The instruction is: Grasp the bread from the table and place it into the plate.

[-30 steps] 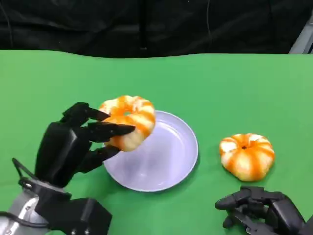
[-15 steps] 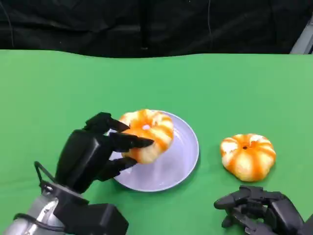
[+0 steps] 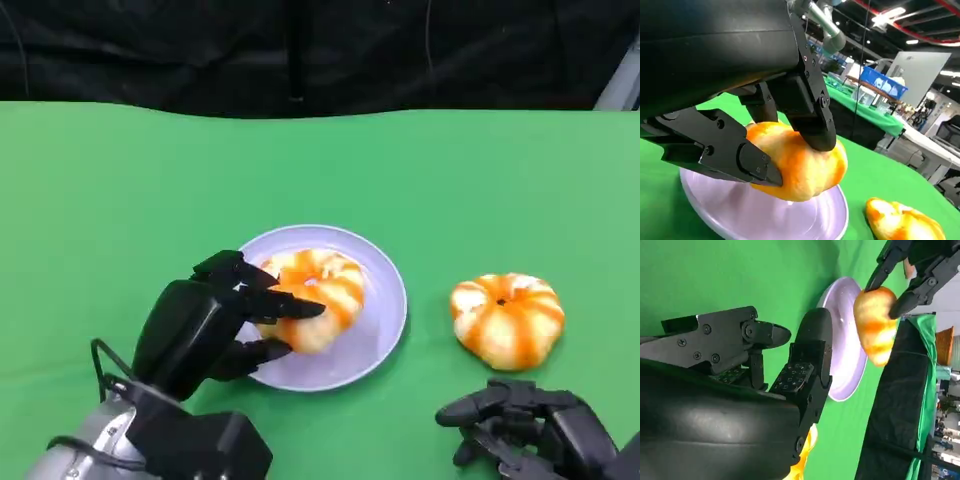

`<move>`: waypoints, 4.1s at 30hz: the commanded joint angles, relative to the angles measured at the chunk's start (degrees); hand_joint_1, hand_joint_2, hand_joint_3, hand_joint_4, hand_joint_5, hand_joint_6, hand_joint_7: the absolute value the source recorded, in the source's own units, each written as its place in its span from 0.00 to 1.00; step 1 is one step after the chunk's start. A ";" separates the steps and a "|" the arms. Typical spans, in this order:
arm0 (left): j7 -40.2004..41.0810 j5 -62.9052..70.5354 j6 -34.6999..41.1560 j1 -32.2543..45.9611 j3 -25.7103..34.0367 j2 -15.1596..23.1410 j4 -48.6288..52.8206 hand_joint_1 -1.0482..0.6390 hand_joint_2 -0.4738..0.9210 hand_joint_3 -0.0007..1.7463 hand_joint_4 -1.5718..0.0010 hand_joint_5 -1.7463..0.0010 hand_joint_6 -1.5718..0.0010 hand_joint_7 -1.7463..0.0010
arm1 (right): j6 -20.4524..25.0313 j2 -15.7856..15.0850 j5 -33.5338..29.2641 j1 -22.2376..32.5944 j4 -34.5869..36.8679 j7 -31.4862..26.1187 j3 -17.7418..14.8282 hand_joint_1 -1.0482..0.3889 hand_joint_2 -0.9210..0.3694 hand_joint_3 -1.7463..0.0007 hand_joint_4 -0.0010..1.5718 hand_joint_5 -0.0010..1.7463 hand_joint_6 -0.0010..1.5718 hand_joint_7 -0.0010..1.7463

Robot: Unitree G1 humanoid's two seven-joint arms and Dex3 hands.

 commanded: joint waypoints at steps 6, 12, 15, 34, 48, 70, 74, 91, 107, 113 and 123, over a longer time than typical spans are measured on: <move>0.50 1.69 0.95 -1.51 -0.64 1.71 0.21 0.53 0.99 0.01 0.68 0.44 0.31 1.00 | -0.49 0.11 0.98 -0.32 0.19 -0.09 -0.37 0.72 0.00 0.77 0.49 0.72 0.63 0.32; -1.42 0.99 2.00 -0.85 -0.79 2.55 -1.49 0.34 1.00 0.04 0.61 0.77 0.46 1.00 | -0.39 0.23 1.20 -0.28 0.33 0.15 -0.36 0.71 0.00 0.77 0.48 0.72 0.63 0.32; -1.99 0.39 2.08 -0.66 -0.78 2.57 -1.76 0.26 1.00 0.08 0.57 0.91 0.52 1.00 | -0.60 0.23 1.36 -0.37 0.53 0.32 -0.42 0.72 0.00 0.77 0.48 0.72 0.63 0.32; -8.69 -2.96 1.81 -0.41 -0.37 3.80 -3.30 0.04 1.00 0.19 0.79 1.00 0.76 1.00 | -0.76 -0.04 0.98 -0.58 0.64 0.07 -0.41 0.71 0.00 0.78 0.48 0.72 0.62 0.32; -12.47 -15.09 -1.11 3.82 5.48 1.58 -6.02 0.06 1.00 0.21 0.81 0.99 0.84 0.99 | -0.94 -0.47 0.62 -0.63 1.25 0.10 -0.50 0.71 0.00 0.77 0.49 0.72 0.63 0.32; -22.31 -31.19 -8.25 10.24 15.81 -0.48 -5.42 0.13 1.00 0.17 0.71 0.98 0.77 0.99 | -0.61 -0.57 1.37 -0.51 1.34 0.95 -0.79 0.70 0.00 0.77 0.48 0.70 0.63 0.31; -24.94 -35.24 -9.38 10.86 17.65 -1.04 -3.83 0.14 1.00 0.17 0.68 0.97 0.78 1.00 | 0.16 -0.27 2.79 -0.46 1.06 1.92 -0.96 0.71 0.00 0.77 0.49 0.70 0.62 0.31; -30.96 -41.74 -11.31 14.02 24.72 -1.68 0.58 0.16 1.00 0.18 0.62 0.98 0.77 0.99 | -1.22 -0.96 2.13 -1.45 2.61 1.73 -1.03 0.70 0.00 0.77 0.50 0.69 0.63 0.30; -41.95 -50.57 -8.88 18.79 26.17 -5.39 -0.83 0.19 1.00 0.15 0.60 0.99 0.74 0.99 | -2.20 -1.25 2.23 -1.94 3.83 2.02 -1.16 0.71 0.00 0.78 0.50 0.69 0.63 0.29; -44.62 -51.51 -7.85 19.90 26.29 -6.51 -1.29 0.21 1.00 0.13 0.59 0.98 0.72 0.99 | -2.89 -1.39 2.13 -2.31 4.67 2.02 -1.28 0.70 0.00 0.78 0.49 0.69 0.64 0.28; -44.15 -48.48 -8.67 20.03 26.45 -7.31 -0.28 0.66 1.00 0.11 0.55 0.99 0.60 0.96 | -3.01 -1.34 1.87 -2.49 5.08 1.85 -1.35 0.69 0.00 0.78 0.50 0.68 0.65 0.27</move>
